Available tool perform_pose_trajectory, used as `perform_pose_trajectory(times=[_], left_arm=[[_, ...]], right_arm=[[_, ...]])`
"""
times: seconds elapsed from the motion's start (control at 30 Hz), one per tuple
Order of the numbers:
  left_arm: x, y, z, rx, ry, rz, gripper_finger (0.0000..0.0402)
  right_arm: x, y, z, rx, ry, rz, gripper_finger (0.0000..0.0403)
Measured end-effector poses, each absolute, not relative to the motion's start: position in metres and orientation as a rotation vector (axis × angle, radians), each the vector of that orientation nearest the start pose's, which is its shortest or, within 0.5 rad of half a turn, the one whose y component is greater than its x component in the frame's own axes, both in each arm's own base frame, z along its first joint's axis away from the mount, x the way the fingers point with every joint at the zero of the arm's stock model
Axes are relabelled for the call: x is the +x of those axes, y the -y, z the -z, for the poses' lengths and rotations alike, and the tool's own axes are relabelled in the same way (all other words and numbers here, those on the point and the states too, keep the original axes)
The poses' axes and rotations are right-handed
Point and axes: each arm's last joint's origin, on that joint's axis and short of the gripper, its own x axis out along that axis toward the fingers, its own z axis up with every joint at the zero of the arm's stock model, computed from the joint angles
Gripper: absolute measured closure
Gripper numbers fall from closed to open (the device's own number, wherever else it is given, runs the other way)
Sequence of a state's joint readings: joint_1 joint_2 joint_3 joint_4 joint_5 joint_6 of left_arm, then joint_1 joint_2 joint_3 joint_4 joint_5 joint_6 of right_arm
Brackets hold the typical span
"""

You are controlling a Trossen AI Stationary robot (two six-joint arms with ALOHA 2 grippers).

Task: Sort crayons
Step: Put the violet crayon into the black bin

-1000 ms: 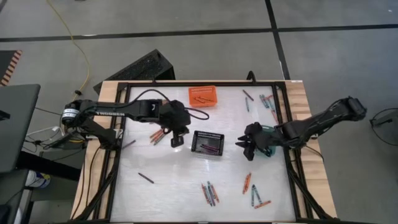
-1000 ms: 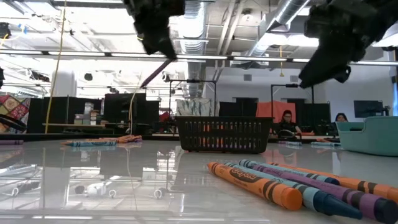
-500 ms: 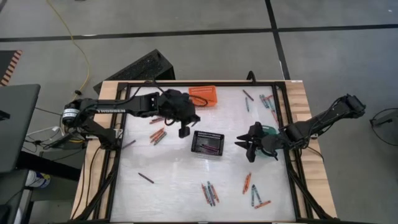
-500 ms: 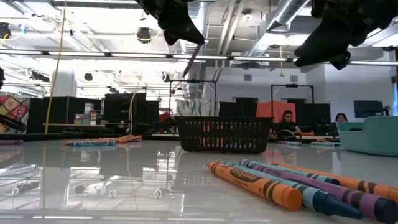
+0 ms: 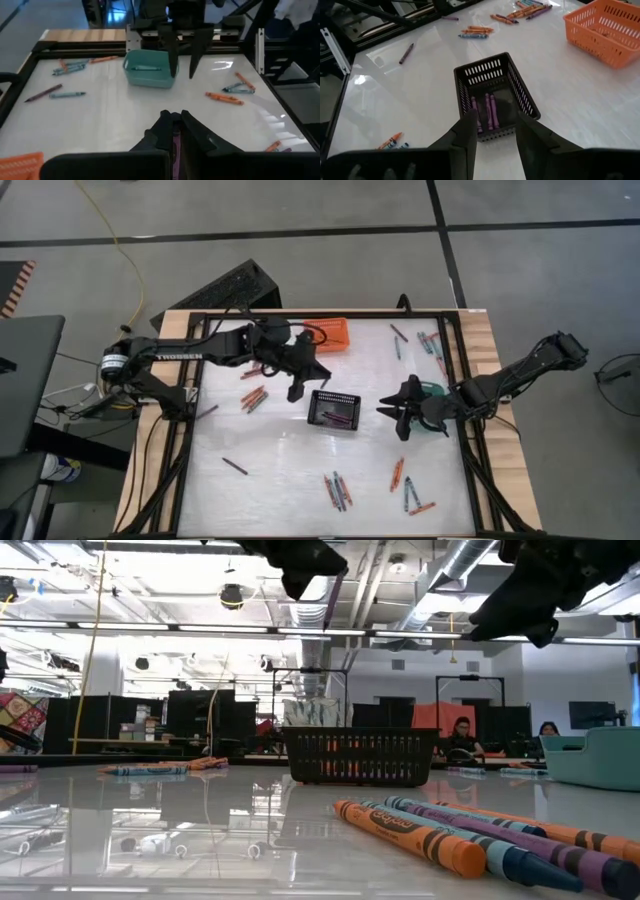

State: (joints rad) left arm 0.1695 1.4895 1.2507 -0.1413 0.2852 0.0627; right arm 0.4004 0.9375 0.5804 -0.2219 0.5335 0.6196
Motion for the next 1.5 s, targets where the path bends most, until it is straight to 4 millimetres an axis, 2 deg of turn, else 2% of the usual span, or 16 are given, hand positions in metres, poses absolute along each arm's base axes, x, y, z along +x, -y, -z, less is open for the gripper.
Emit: perform_pose_trajectory(times=[0.1,0.37,0.7,0.97,1.07,1.3,1.4,1.5], left_arm=[[0.346,-0.043,-0.317,-0.047,-0.410,0.176,0.0400],[0.384,-0.018,-0.256,-0.007,-0.553,0.262,0.0400],[0.419,-0.014,-0.232,0.115,-0.746,0.233,0.0400],[0.437,-0.016,-0.203,0.114,-0.937,0.232,0.0390],[0.440,-0.016,-0.199,0.110,-0.955,0.226,0.0365],[0.440,-0.012,-0.210,0.121,-0.909,0.232,0.0275],[0.435,-0.010,-0.222,0.138,-0.907,0.211,0.0243],[0.420,-0.009,-0.232,0.162,-1.003,0.158,0.0226]], right_arm=[[0.182,-0.062,-0.236,0.342,-0.457,0.278,0.0275],[0.178,-0.071,-0.236,0.338,-0.459,0.247,0.0275],[0.173,-0.081,-0.236,0.333,-0.455,0.218,0.0275],[0.171,-0.085,-0.236,0.334,-0.457,0.200,0.0275],[0.171,-0.085,-0.236,0.336,-0.454,0.204,0.0275],[0.170,-0.087,-0.236,0.329,-0.454,0.197,0.0275],[0.170,-0.088,-0.236,0.325,-0.452,0.198,0.0275],[0.170,-0.088,-0.236,0.319,-0.453,0.196,0.0275]])
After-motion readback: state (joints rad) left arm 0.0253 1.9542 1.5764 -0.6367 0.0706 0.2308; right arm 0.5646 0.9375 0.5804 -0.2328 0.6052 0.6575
